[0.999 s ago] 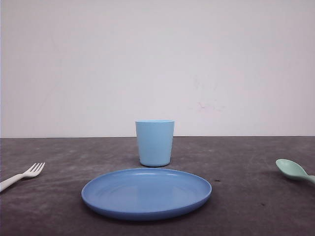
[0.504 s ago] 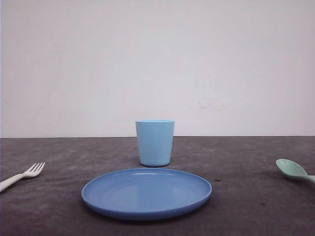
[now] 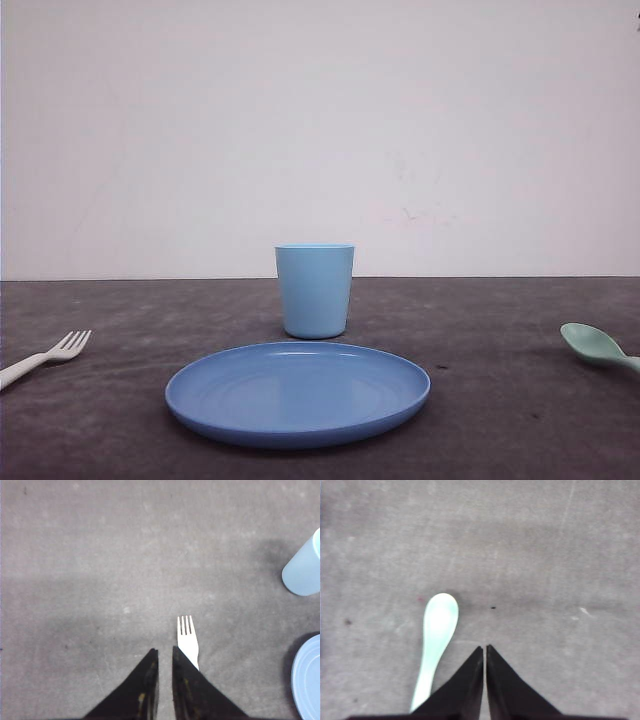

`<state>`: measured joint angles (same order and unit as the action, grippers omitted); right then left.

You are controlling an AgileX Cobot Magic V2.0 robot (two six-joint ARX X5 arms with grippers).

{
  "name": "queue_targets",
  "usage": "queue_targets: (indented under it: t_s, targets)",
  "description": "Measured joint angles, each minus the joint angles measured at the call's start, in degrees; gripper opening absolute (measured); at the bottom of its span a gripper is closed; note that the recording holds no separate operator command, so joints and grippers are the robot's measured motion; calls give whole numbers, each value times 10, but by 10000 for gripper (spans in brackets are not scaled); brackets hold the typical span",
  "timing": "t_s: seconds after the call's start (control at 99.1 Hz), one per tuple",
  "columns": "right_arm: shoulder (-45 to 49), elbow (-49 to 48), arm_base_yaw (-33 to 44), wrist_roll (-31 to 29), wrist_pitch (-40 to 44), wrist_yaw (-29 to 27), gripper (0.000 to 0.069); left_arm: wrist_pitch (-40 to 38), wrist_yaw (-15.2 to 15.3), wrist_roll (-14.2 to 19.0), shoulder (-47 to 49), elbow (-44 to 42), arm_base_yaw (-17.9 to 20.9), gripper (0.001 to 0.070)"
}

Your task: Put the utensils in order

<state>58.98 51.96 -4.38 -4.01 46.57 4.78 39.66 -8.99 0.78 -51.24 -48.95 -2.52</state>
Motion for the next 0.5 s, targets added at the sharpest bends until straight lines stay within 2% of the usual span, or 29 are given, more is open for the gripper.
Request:
queue_targets:
  t_s: [0.071,0.121,0.171,0.252,0.313,0.373,0.434,0.504]
  targets:
    - [0,0,0,3,0,-3,15,0,0,0,0,0,0,25]
    - [0,0,0,6,0,-3,60,0,0,0,0,0,0,25]
    - [0,0,0,7,0,-4,153,0,0,-1,0,0,0,27]
    - [0,0,0,8,0,-4,340,0,0,-1,0,0,0,59]
    - [0,0,0,8,0,-4,460,-1,0,-1,0,0,0,142]
    - [0,0,0,8,0,-4,552,-1,0,-1,0,0,0,272]
    - [0,0,0,8,0,-4,624,-4,0,-2,0,0,0,395]
    - [0,0,0,7,0,-4,680,-6,0,-2,0,0,0,471]
